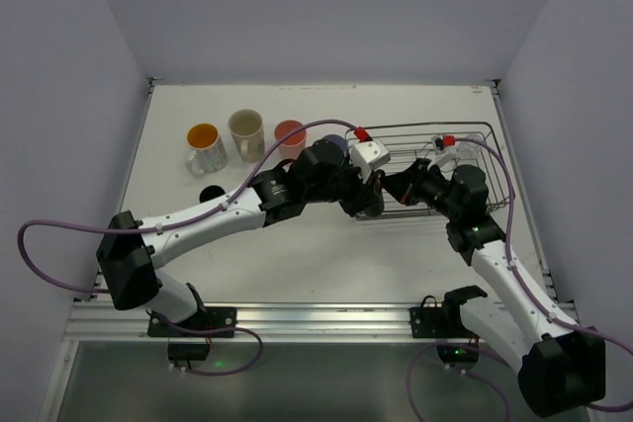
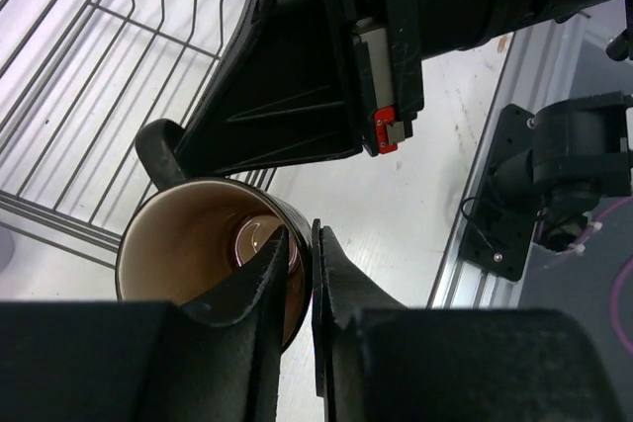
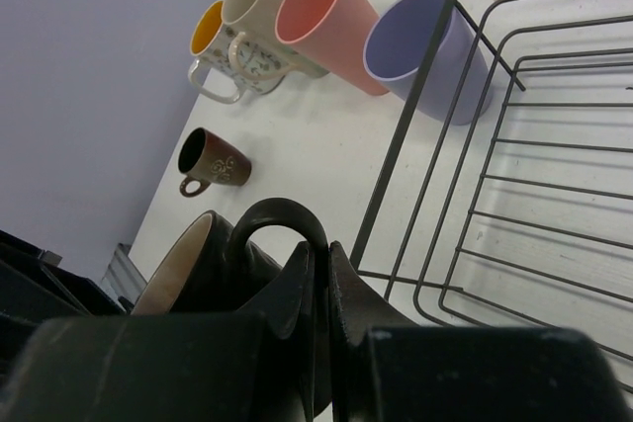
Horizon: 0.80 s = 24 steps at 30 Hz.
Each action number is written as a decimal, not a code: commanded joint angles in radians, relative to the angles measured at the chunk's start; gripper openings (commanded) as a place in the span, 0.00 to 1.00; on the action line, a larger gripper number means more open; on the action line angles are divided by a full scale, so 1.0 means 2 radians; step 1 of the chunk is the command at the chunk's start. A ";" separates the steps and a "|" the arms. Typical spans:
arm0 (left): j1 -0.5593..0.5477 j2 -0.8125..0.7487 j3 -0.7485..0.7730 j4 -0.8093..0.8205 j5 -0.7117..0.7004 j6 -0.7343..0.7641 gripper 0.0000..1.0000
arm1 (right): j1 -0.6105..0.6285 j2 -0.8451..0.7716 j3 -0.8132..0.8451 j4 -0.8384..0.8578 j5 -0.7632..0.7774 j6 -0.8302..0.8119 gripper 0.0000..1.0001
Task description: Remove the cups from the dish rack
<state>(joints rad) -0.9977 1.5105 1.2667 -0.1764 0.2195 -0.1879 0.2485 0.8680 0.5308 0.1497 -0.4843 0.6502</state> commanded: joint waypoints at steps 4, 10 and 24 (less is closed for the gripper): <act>-0.006 0.015 0.019 -0.026 -0.047 0.022 0.00 | 0.002 0.001 0.006 0.058 -0.042 0.022 0.00; -0.007 -0.003 0.003 -0.036 -0.107 0.018 0.00 | 0.002 0.001 0.003 0.062 -0.044 0.025 0.04; -0.006 -0.082 -0.057 -0.047 -0.207 -0.011 0.00 | 0.002 0.016 -0.002 0.086 -0.071 0.040 0.63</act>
<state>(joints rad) -1.0100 1.4239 1.1492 -0.3065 -0.0986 -0.1921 0.2485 0.8978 0.5194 0.2638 -0.5919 0.7147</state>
